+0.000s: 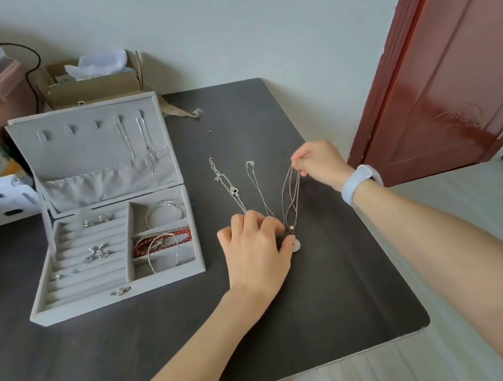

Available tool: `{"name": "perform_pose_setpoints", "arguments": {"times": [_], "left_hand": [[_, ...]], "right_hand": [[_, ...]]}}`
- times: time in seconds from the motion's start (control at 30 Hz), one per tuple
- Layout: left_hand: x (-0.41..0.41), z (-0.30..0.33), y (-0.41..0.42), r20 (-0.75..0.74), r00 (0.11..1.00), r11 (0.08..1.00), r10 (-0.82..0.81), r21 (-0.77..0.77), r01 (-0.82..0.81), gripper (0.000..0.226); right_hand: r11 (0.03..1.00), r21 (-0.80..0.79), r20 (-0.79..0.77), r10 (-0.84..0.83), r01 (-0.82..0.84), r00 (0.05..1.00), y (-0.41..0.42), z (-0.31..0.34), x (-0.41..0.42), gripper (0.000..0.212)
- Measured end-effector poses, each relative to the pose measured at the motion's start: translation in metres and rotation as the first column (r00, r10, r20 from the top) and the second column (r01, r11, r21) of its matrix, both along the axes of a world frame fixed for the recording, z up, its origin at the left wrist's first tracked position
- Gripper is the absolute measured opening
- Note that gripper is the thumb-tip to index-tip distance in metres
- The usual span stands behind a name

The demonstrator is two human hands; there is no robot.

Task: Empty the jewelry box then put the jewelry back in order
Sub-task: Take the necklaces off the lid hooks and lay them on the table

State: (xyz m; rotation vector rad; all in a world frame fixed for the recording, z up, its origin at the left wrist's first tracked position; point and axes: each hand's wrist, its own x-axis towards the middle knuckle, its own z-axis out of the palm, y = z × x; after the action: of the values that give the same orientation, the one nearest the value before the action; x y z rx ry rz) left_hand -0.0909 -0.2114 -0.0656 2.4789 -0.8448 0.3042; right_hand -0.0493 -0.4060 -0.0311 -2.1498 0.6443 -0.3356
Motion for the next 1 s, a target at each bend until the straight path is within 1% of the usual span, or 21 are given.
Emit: {"name": "perform_pose_setpoints", "arguments": {"times": [0.07, 0.13, 0.23, 0.3, 0.37, 0.43, 0.5, 0.57, 0.6, 0.67, 0.77, 0.83, 0.9, 0.97, 1.0], "left_hand": [[0.005, -0.003, 0.001, 0.042, 0.998, 0.998, -0.052, 0.020, 0.051, 0.028], [0.010, -0.005, 0.003, 0.087, 0.981, 0.985, -0.171, 0.050, 0.167, 0.035], [0.016, -0.009, 0.008, 0.093, 0.928, 0.927, -0.360, 0.149, 0.344, 0.039], [0.019, -0.013, 0.012, 0.105, 0.895, 0.887, -0.434, 0.222, 0.404, 0.042], [0.022, -0.016, 0.016, 0.102, 0.874, 0.861, -0.475, 0.261, 0.437, 0.045], [0.023, -0.019, 0.018, 0.099, 0.866, 0.850, -0.491, 0.275, 0.450, 0.050], [0.022, -0.020, 0.017, 0.088, 0.864, 0.843, -0.496, 0.289, 0.454, 0.053], [0.021, -0.020, 0.015, 0.072, 0.862, 0.831, -0.501, 0.318, 0.456, 0.055], [0.021, -0.021, 0.014, 0.066, 0.864, 0.827, -0.499, 0.334, 0.452, 0.056], [0.022, -0.020, 0.014, 0.051, 0.875, 0.824, -0.481, 0.366, 0.432, 0.060], [0.029, -0.016, 0.019, -0.004, 0.905, 0.828, -0.426, 0.401, 0.392, 0.068], [0.033, -0.011, 0.020, -0.052, 0.915, 0.832, -0.400, 0.399, 0.386, 0.080], [0.035, -0.008, 0.020, -0.053, 0.928, 0.848, -0.369, 0.390, 0.359, 0.088], [0.033, -0.003, 0.018, -0.091, 0.928, 0.837, -0.362, 0.407, 0.366, 0.089], [0.033, 0.000, 0.015, -0.104, 0.923, 0.829, -0.369, 0.413, 0.378, 0.089]], "right_hand": [[0.998, -0.050, 0.004, 0.034, -0.033, 0.999, 0.000, -0.004, 0.014, 0.011], [0.994, -0.087, 0.003, 0.062, -0.062, 0.998, 0.001, -0.007, 0.024, 0.013], [0.982, -0.176, 0.037, 0.071, -0.063, 0.997, 0.003, -0.015, 0.026, 0.018], [0.966, -0.252, 0.095, 0.079, -0.053, 0.992, 0.003, -0.023, 0.018, 0.021], [0.928, -0.362, 0.117, 0.143, -0.092, 0.983, 0.003, -0.032, 0.002, 0.026], [0.841, -0.502, 0.035, 0.251, -0.200, 0.967, 0.003, -0.037, -0.014, 0.034], [0.752, -0.558, -0.145, 0.327, -0.351, 0.934, 0.007, -0.038, -0.025, 0.042], [0.696, -0.535, -0.339, 0.342, -0.479, 0.876, 0.008, -0.038, -0.026, 0.047], [0.676, -0.520, -0.411, 0.337, -0.522, 0.847, 0.008, -0.037, -0.024, 0.048], [0.654, -0.504, -0.479, 0.332, -0.565, 0.812, 0.009, -0.034, -0.016, 0.049], [0.647, -0.488, -0.508, 0.335, -0.586, 0.794, 0.013, -0.030, 0.003, 0.050], [0.645, -0.470, -0.531, 0.340, -0.603, 0.776, 0.016, -0.029, 0.014, 0.050], [0.648, -0.444, -0.541, 0.357, -0.619, 0.761, 0.021, -0.026, 0.024, 0.049], [0.667, -0.411, -0.519, 0.389, -0.621, 0.761, 0.024, -0.023, 0.030, 0.048], [0.698, -0.383, -0.482, 0.409, -0.606, 0.775, 0.025, -0.021, 0.030, 0.047]]}}
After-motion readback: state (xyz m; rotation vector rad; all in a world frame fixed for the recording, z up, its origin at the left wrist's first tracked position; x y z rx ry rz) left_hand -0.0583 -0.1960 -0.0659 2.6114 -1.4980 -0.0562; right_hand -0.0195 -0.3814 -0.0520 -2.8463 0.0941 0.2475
